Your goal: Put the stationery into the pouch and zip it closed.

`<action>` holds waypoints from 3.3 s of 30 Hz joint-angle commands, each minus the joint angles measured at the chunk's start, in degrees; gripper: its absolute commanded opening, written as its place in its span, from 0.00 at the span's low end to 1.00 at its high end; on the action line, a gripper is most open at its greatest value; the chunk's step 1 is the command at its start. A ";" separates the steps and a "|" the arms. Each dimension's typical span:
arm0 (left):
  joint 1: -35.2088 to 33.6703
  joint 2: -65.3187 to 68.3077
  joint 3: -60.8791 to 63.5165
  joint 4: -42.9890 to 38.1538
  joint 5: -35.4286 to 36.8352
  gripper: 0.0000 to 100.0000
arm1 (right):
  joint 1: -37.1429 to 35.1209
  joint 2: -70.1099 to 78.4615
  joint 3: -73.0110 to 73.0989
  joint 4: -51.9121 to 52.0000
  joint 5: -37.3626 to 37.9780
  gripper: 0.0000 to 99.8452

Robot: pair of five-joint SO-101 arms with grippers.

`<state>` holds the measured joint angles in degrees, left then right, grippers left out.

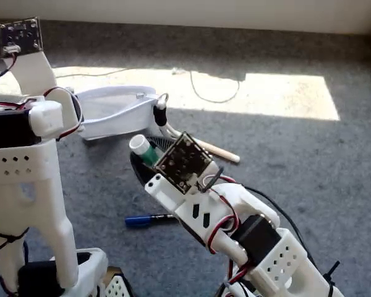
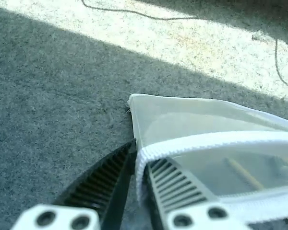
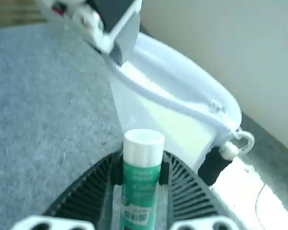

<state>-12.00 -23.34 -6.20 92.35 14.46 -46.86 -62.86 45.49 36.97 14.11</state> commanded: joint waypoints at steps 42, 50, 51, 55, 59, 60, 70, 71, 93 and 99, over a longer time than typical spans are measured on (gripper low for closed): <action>0.75 -0.57 -1.71 0.53 0.62 0.01 | 3.38 32.92 -1.01 -63.34 -2.11 0.03; 0.75 -0.57 -1.71 0.53 0.62 0.01 | 3.38 33.54 -0.48 -63.08 -2.02 0.03; 0.75 -0.57 -1.71 0.53 0.62 0.01 | 3.38 33.54 -0.48 -62.90 -2.02 0.03; 0.75 -0.57 -1.71 0.53 0.62 0.01 | 3.38 33.54 -0.31 -62.55 -2.11 0.03; 0.75 -0.57 -1.71 0.53 0.62 0.01 | 3.38 33.45 -0.84 -58.51 -2.11 0.03; 0.75 -0.57 -1.71 0.53 0.62 0.01 | 3.38 33.45 -0.92 -58.15 -2.11 0.04; 0.66 -0.57 -1.71 0.53 0.62 0.01 | 3.30 33.36 -0.57 -57.98 -2.20 0.17; 0.66 -0.57 -1.71 0.53 0.62 0.01 | 3.30 33.19 -0.66 -57.98 -2.20 0.17; -4.35 -0.57 -0.66 0.09 0.53 0.01 | 3.65 12.09 -11.38 -19.74 -2.02 0.17; -4.88 -0.57 -0.57 0.09 0.53 0.01 | 10.07 12.09 -14.11 -9.80 -2.02 0.17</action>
<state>-15.69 -23.34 -6.20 92.88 14.46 -39.91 -48.79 35.38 23.60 12.09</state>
